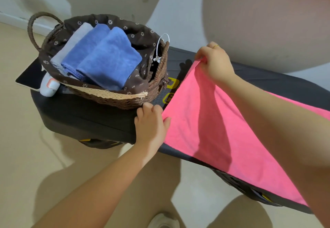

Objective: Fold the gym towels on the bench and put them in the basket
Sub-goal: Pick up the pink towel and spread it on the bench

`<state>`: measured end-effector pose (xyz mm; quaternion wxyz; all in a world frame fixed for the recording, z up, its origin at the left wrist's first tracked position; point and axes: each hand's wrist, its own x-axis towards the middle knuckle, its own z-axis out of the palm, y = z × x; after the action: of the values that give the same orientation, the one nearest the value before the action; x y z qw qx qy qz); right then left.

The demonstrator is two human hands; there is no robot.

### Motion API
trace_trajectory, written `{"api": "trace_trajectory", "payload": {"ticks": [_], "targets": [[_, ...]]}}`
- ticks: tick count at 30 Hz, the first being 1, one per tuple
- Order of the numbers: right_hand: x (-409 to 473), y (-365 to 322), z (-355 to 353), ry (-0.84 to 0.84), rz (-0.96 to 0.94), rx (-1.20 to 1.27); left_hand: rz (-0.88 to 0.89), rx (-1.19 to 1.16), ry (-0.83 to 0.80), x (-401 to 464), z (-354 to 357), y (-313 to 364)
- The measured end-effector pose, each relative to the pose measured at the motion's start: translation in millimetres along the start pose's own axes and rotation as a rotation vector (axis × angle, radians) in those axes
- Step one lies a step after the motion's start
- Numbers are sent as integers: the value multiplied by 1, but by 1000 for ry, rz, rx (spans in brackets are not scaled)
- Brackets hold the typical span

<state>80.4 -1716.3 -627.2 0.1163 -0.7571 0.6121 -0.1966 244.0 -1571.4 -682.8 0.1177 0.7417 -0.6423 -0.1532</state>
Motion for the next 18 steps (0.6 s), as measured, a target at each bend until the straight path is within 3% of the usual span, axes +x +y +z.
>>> {"api": "trace_trajectory", "payload": {"ticks": [4, 8, 18], "targets": [[5, -2, -5, 56, 195, 7, 45, -325, 15, 3, -11, 0], [16, -14, -6, 118, 262, 62, 106, -512, 59, 3, -31, 0], [61, -94, -30, 43, 215, 881, 126, -776, 243, 14, -113, 13]]}}
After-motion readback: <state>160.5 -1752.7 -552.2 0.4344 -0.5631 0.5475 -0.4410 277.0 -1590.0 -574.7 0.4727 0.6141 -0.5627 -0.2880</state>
